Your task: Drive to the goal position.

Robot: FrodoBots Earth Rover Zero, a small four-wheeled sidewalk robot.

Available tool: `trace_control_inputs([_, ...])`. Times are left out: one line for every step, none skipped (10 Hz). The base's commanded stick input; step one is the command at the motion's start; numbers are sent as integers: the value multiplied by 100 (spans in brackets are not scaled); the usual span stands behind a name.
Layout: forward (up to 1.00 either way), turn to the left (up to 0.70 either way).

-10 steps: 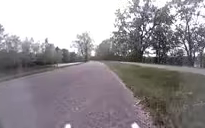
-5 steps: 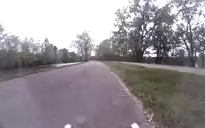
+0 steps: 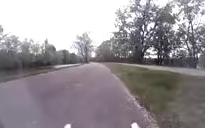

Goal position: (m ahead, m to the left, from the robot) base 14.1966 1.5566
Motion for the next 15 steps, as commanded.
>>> trace_control_inputs([100,0])
trace_control_inputs([100,0])
trace_control_inputs([100,0])
trace_control_inputs([100,0])
trace_control_inputs([100,0])
trace_control_inputs([100,0])
trace_control_inputs([100,0])
trace_control_inputs([100,0])
trace_control_inputs([100,0])
trace_control_inputs([100,0])
trace_control_inputs([100,0])
trace_control_inputs([100,0])
trace_control_inputs([100,0])
trace_control_inputs([100,0])
trace_control_inputs([100,0])
